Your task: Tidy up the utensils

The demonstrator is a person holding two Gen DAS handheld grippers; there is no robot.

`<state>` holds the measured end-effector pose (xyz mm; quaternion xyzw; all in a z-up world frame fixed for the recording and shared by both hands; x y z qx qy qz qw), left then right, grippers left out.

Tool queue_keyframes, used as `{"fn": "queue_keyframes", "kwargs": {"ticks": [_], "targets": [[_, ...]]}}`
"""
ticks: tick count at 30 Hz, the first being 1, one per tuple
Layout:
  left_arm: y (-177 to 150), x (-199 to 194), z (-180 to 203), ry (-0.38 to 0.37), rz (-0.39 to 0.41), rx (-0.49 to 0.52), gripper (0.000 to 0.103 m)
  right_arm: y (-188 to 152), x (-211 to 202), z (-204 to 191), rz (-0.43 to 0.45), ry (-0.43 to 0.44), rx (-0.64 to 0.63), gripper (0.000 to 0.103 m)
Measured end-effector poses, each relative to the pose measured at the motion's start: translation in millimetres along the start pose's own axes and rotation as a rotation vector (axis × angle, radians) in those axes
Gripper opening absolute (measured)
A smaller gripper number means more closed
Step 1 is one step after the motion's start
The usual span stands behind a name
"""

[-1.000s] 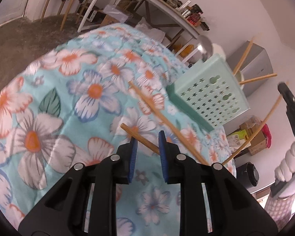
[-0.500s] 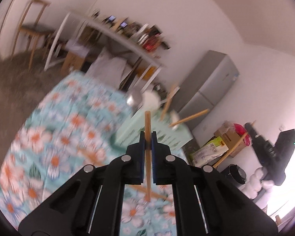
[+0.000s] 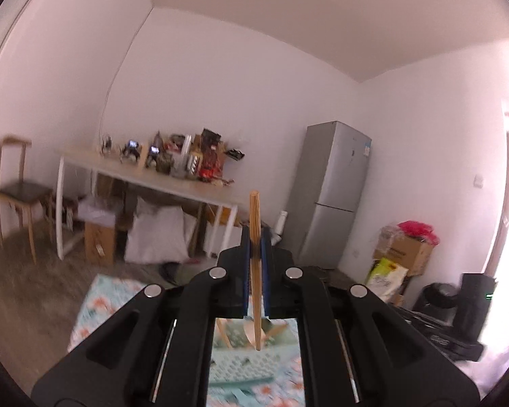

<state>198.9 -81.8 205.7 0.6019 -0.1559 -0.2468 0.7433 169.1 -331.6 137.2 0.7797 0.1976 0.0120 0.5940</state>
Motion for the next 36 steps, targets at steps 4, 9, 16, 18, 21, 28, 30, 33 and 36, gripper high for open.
{"fn": "queue_keyframes", "kwargs": {"ticks": [4, 9, 16, 18, 21, 28, 30, 33, 36], "targets": [[-4.9, 33.8, 2.4, 0.049, -0.021, 0.054, 0.005, 0.9, -2.6, 2.7, 0.005, -0.002, 0.002, 0.006], [-29.1, 81.0, -5.7, 0.113, -0.086, 0.099, 0.005, 1.1, -1.9, 4.2, 0.003, -0.005, 0.003, 0.006], [-63.3, 114.5, -15.8, 0.124, -0.160, 0.070, 0.005, 0.0, -0.2, 3.3, -0.007, -0.009, 0.005, 0.006], [-70.3, 117.0, -19.2, 0.123, -0.171, 0.056, 0.005, 0.9, 0.4, 2.7, -0.009, -0.010, 0.005, 0.006], [-75.9, 122.4, -24.6, 0.112, -0.176, 0.040, 0.006, 0.9, 0.8, 0.4, -0.012, -0.008, 0.001, 0.006], [-87.5, 125.6, -43.6, 0.101, -0.192, -0.052, 0.009, 0.4, -0.5, -4.6, -0.024, -0.008, -0.012, 0.006], [-87.4, 123.1, -50.4, 0.100, -0.185, -0.071, 0.021, 1.1, -1.6, -5.6, -0.024, -0.009, -0.015, 0.006], [-80.0, 115.3, -52.0, 0.090, -0.153, -0.080, 0.032, 2.7, -2.4, -7.7, -0.022, -0.010, -0.019, 0.006], [-75.5, 110.3, -49.2, 0.080, -0.139, -0.071, 0.032, 3.2, -1.0, -11.0, -0.024, -0.007, -0.022, 0.006]]}}
Point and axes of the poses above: each gripper's, at about its wrist camera, not at the fingertips, and x roughly the way its jaws point, z to its right, y to its top, the point moved 9 cm from there along x, roughly the way its jaws point, and after that the axes turned 1 degree about -z, right-handed, at the moved point
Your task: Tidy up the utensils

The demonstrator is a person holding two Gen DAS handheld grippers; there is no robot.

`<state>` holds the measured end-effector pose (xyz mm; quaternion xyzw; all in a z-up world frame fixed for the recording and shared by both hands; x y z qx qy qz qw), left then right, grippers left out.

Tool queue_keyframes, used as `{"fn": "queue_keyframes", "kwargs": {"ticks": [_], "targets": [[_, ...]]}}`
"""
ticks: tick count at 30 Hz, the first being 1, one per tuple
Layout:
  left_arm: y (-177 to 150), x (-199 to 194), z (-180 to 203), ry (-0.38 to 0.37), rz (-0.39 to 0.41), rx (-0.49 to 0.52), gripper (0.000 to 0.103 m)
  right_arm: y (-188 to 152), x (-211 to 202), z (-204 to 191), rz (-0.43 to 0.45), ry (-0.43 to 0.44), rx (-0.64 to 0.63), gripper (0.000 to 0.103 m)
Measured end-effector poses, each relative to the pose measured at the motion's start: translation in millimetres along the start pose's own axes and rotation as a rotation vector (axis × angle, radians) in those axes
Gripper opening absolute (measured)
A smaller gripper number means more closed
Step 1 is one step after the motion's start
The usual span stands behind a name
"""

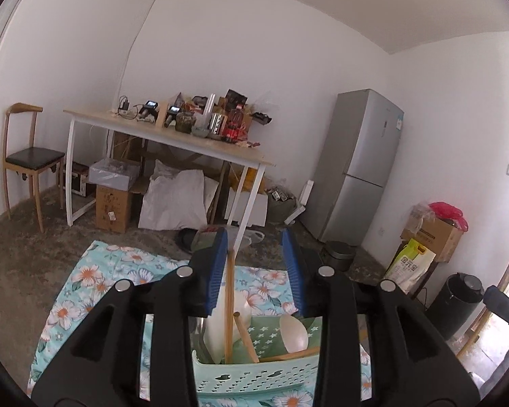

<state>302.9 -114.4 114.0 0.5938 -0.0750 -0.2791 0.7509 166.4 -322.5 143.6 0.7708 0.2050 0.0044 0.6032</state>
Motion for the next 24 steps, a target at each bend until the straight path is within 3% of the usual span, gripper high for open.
{"fn": "queue_keyframes", "kwargs": {"ticks": [6, 8, 12, 15, 21, 24], "targets": [[5.8, -11.0, -7.1, 0.002, 0.010, -0.031, 0.032, 0.9, 1.3, -4.7, -0.002, 0.007, -0.012, 0.006], [10.3, -18.4, -9.2, 0.001, 0.026, -0.046, 0.042, 2.2, 2.1, -3.6, -0.001, 0.008, -0.013, 0.006], [20.3, -49.4, -17.4, 0.016, 0.084, -0.066, 0.052, 9.4, 2.1, -6.6, 0.013, 0.034, -0.009, 0.006], [19.9, -67.1, -23.4, 0.037, 0.097, -0.078, 0.057, 29.8, 4.5, -16.0, 0.045, 0.101, -0.011, 0.006], [-18.9, -92.9, -44.6, 0.120, 0.028, -0.047, 0.069, 88.7, 9.5, -56.2, 0.140, 0.262, -0.088, 0.006], [-50.2, -106.3, -58.7, 0.168, -0.036, -0.031, 0.073, 115.9, 16.3, -77.6, 0.178, 0.299, -0.148, 0.006]]}}
Point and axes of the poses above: each gripper's, at about its wrist camera, not at the fingertips, and x roughly the way its jaws point, z to its right, y to its top, the point moved 9 cm from there along x, roughly the way its jaws point, and after that the axes turned 1 degree about -z, right-handed, at the moved point
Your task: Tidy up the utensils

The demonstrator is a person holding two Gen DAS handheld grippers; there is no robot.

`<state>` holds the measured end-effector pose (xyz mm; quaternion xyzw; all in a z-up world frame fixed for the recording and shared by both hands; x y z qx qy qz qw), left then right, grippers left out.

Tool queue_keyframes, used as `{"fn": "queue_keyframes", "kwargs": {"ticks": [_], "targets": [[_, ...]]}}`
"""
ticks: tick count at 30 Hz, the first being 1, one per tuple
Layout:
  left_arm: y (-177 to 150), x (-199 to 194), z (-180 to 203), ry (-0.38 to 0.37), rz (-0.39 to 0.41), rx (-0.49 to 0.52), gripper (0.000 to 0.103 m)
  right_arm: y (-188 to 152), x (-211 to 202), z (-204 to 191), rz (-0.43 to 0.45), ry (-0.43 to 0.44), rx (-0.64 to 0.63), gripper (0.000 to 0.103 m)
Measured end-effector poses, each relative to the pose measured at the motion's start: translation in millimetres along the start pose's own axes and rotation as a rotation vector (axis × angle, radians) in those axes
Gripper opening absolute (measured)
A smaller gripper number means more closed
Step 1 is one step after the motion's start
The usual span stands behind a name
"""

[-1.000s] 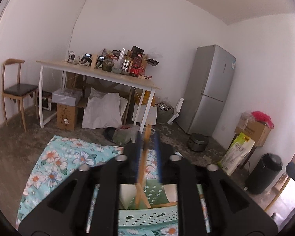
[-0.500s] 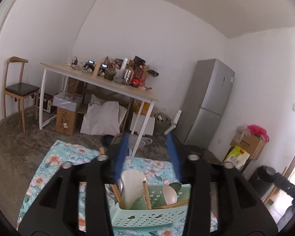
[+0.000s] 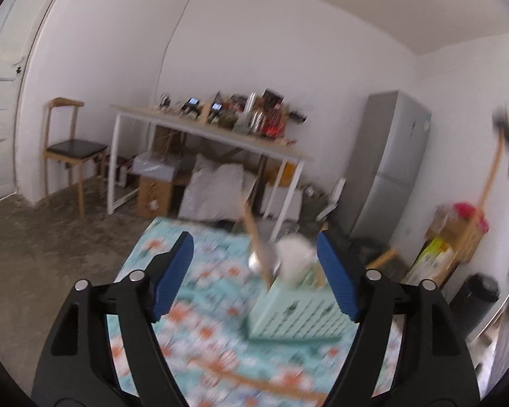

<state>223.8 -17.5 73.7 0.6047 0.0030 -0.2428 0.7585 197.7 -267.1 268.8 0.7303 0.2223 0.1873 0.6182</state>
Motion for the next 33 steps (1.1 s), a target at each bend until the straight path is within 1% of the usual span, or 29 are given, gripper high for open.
{"fn": "queue_keyframes", "kwargs": {"ticks": [2, 5, 8, 11, 14, 15, 17, 19, 24, 26, 29, 30, 32, 33], "targets": [[-18.4, -7.8, -12.3, 0.028, -0.034, 0.005, 0.076, 13.7, 12.0, -4.6, 0.012, -0.009, -0.056, 0.006], [-38.3, -20.3, -32.7, 0.069, -0.068, 0.001, 0.079, 27.9, 26.6, -8.0, 0.024, -0.007, -0.090, 0.006], [-49.4, -30.2, -50.4, 0.100, -0.085, -0.017, 0.084, 37.8, 41.8, -10.0, 0.037, 0.003, -0.104, 0.006], [-58.1, -34.5, -63.3, 0.123, -0.102, -0.044, 0.085, 37.0, 60.5, -11.4, 0.032, -0.012, -0.129, 0.006], [-64.2, -37.4, -65.8, 0.134, -0.112, -0.051, 0.087, 22.7, 87.9, -7.8, -0.014, -0.029, -0.143, 0.006], [-66.3, -38.0, -64.9, 0.134, -0.116, -0.047, 0.087, 12.3, 101.3, -4.0, -0.040, -0.039, -0.156, 0.006], [-70.1, -38.5, -62.5, 0.137, -0.122, -0.033, 0.089, -1.3, 115.0, -0.6, -0.067, -0.044, -0.174, 0.006], [-73.0, -39.4, -60.2, 0.140, -0.122, -0.026, 0.089, -22.4, 132.4, 8.6, -0.117, -0.068, -0.178, 0.006], [-78.2, -38.4, -59.5, 0.138, -0.127, -0.030, 0.089, -63.7, 155.8, 26.5, -0.210, -0.101, -0.176, 0.006], [-78.0, -38.1, -59.7, 0.140, -0.126, -0.027, 0.089, -82.8, 160.8, 30.8, -0.269, -0.092, -0.168, 0.006], [-78.9, -37.5, -59.1, 0.138, -0.130, -0.024, 0.089, -102.7, 164.9, 35.7, -0.345, -0.113, -0.192, 0.006], [-78.9, -37.1, -58.8, 0.137, -0.131, -0.027, 0.089, -106.7, 162.3, 37.3, -0.360, -0.118, -0.188, 0.007], [-80.3, -33.9, -57.5, 0.126, -0.138, -0.033, 0.089, -104.9, 152.0, 40.8, -0.355, -0.132, -0.163, 0.009], [-81.9, -33.2, -56.6, 0.123, -0.141, -0.034, 0.089, -101.6, 147.3, 43.6, -0.347, -0.141, -0.152, 0.016]]}}
Point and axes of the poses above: each gripper's, at about its wrist camera, not at the fingertips, and x roughly the way its jaws point, z to its right, y to its top, the point moved 9 cm from there along x, roughly the way its jaws point, and after that the axes turned 1 degree about -z, right-handed, at the moved point
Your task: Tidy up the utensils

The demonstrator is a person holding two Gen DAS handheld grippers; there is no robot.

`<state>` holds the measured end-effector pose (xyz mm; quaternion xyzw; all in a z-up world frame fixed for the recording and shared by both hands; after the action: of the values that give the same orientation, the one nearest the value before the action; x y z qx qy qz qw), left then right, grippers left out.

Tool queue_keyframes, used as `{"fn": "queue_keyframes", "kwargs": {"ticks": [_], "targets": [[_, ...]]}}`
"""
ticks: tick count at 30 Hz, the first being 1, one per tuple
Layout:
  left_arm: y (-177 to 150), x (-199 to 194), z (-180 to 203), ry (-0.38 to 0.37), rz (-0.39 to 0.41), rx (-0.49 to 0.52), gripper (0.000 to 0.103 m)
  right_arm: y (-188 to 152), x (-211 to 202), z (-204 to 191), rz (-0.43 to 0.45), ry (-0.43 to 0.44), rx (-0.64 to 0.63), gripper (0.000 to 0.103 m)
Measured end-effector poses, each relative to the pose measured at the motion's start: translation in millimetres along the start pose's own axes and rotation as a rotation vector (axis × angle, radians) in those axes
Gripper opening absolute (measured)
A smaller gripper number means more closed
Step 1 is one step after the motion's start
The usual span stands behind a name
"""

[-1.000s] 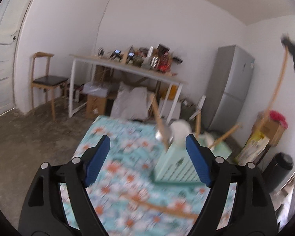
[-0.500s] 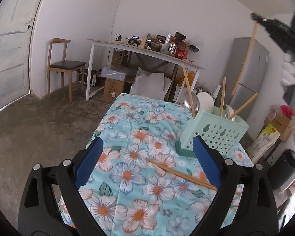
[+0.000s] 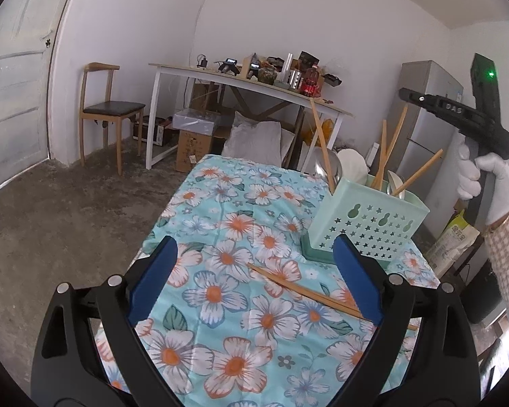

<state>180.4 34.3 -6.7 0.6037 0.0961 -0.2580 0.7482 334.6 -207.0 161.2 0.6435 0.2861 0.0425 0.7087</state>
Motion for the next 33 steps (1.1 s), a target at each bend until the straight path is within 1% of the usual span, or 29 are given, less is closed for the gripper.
{"fn": "queue_keyframes", "kwargs": {"ticks": [2, 4, 6, 9, 13, 16, 17, 20, 22, 23, 25, 26, 27, 29, 31, 33], "targets": [[-2.8, 2.8, 1.9, -0.007, -0.010, -0.001, 0.089, 4.1, -19.4, 8.5, 0.036, -0.008, 0.042, 0.027], [-6.4, 6.2, 3.8, -0.015, -0.023, -0.002, 0.089, 6.8, -36.2, 15.1, 0.066, -0.010, 0.069, 0.028], [-9.3, 10.0, 5.9, -0.021, -0.039, -0.001, 0.089, 5.9, -61.3, 19.5, 0.101, -0.019, 0.098, 0.028], [-14.0, 14.6, 7.9, -0.025, -0.054, -0.001, 0.089, -0.4, -104.5, 18.5, 0.160, 0.009, 0.145, 0.028], [-18.8, 22.7, 9.3, -0.025, -0.080, -0.007, 0.089, -21.6, -138.1, 11.3, 0.174, 0.049, 0.188, 0.028], [-23.5, 31.4, 11.8, -0.011, -0.110, -0.007, 0.089, -50.0, -144.1, 2.6, 0.123, 0.072, 0.223, 0.028], [-25.8, 34.3, 11.9, -0.003, -0.123, -0.007, 0.089, -64.8, -143.0, -3.1, 0.094, 0.087, 0.242, 0.028], [-33.6, 45.9, 10.8, 0.038, -0.170, -0.008, 0.089, -102.2, -126.5, -15.8, 0.002, 0.132, 0.304, 0.028], [-38.7, 51.0, 8.3, 0.068, -0.200, -0.012, 0.089, -141.4, -102.5, -28.7, -0.121, 0.147, 0.359, 0.028], [-42.2, 54.6, 7.2, 0.084, -0.223, -0.014, 0.089, -165.6, -86.1, -36.1, -0.205, 0.137, 0.379, 0.028], [-48.2, 57.1, 5.1, 0.093, -0.244, -0.018, 0.089, -198.4, -65.0, -47.9, -0.316, 0.124, 0.391, 0.028], [-51.0, 57.9, 5.2, 0.096, -0.256, -0.019, 0.089, -210.1, -58.2, -52.7, -0.352, 0.122, 0.387, 0.028], [-53.1, 58.0, 5.0, 0.096, -0.263, -0.019, 0.089, -224.7, -46.0, -61.8, -0.405, 0.119, 0.364, 0.027], [-59.2, 58.0, 4.8, 0.100, -0.284, -0.022, 0.089, -233.7, -33.4, -73.2, -0.443, 0.132, 0.336, 0.027], [-63.3, 57.4, 3.8, 0.099, -0.297, -0.028, 0.089, -240.5, -18.4, -88.7, -0.476, 0.177, 0.317, 0.027], [-68.0, 56.8, 3.7, 0.091, -0.313, -0.037, 0.088, -246.9, -3.9, -96.7, -0.508, 0.174, 0.274, 0.027]]}}
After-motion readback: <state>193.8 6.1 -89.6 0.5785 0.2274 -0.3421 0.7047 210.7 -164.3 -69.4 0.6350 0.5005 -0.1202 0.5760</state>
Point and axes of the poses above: each gripper's, at about its wrist camera, not at the fingertips, and x roughly the way its jaws point, z to its right, y to its top, the point moved 9 cm from there along x, roughly the way its jaws point, and after that the axes turned 1 degree about -z, right-handed, at the moved point
